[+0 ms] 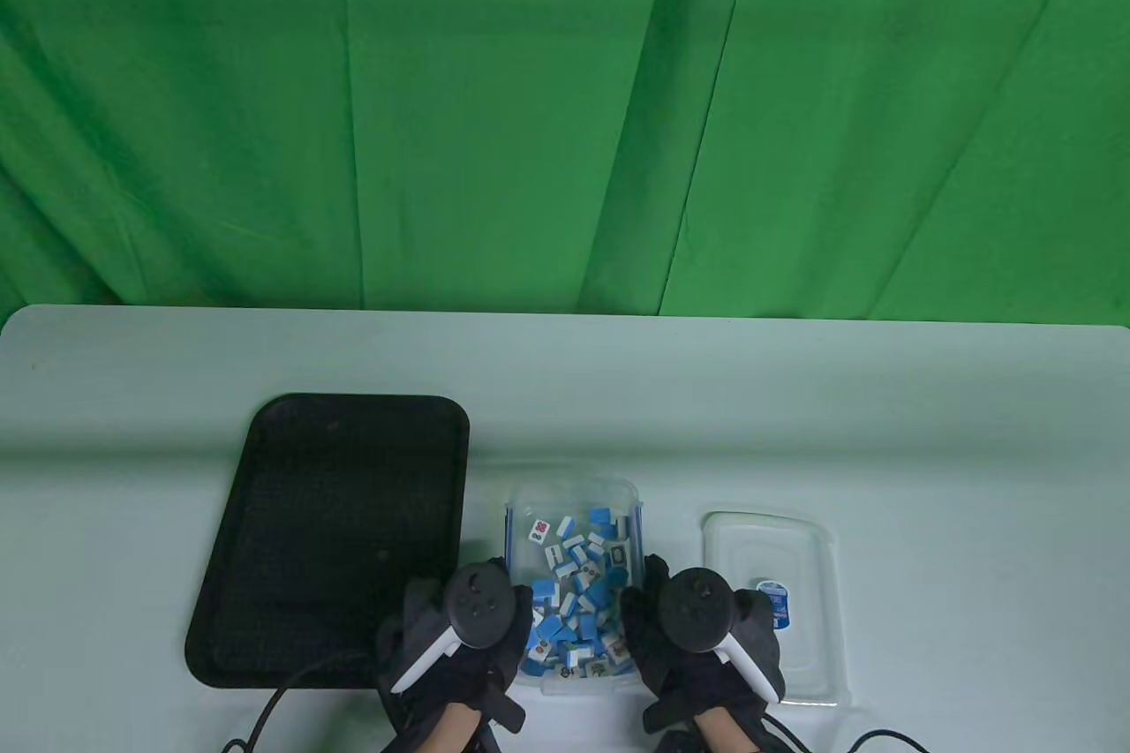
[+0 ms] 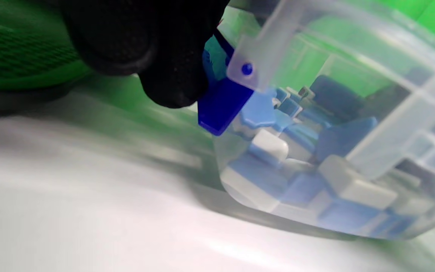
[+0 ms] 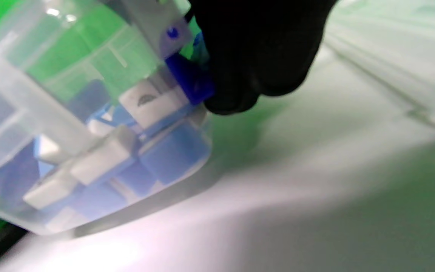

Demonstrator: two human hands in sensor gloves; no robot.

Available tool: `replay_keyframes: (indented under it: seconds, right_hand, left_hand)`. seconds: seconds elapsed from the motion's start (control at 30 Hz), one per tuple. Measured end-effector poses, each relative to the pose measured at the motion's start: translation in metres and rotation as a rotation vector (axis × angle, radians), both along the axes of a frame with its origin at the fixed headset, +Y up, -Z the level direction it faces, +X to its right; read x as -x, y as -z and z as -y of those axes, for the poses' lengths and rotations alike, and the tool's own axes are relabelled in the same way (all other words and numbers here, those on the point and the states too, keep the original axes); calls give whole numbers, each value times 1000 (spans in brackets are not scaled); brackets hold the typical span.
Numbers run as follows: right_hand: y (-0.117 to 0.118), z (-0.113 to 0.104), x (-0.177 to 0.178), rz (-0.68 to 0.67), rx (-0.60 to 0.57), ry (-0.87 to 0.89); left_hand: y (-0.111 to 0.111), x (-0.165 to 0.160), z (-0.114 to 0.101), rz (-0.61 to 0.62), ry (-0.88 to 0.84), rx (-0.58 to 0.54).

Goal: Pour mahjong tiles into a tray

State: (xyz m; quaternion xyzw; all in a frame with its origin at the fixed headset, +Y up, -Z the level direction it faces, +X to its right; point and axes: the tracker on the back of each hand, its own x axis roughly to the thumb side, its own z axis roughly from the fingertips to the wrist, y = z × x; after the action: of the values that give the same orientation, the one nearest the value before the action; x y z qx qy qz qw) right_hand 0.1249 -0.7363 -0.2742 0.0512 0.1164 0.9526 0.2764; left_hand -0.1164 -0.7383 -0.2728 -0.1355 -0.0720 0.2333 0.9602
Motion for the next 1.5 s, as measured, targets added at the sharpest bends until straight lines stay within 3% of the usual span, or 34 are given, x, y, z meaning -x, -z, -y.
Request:
replay_keyframes:
  seconds: [0.1, 0.3, 0.6, 0.73, 0.93, 1.13, 1.4, 1.5]
  right_hand:
    - [2, -3, -8, 0, 1, 74]
    - [1, -12, -16, -27, -3, 175]
    - [-2, -15, -18, -46, -24, 200]
    - [-3, -18, -20, -27, -56, 199]
    - [-6, -15, -16, -21, -98, 161]
    - [-8, -21, -20, -3, -84, 233]
    - [-24, -53, -25, -111, -244, -56]
    - [-28, -54, -26, -155, -233, -188]
  left_hand:
    - [1, 7, 0, 12, -141, 60]
    - [5, 21, 15, 94, -635, 329]
    - [8, 13, 31, 192, -1018, 405]
    - [7, 8, 31, 123, -1083, 272]
    - [6, 11, 30, 73, -1105, 206]
    - [7, 24, 19, 36, -1120, 131]
    - [9, 72, 0, -74, -1013, -79]
    - [7, 93, -4, -125, -979, -139]
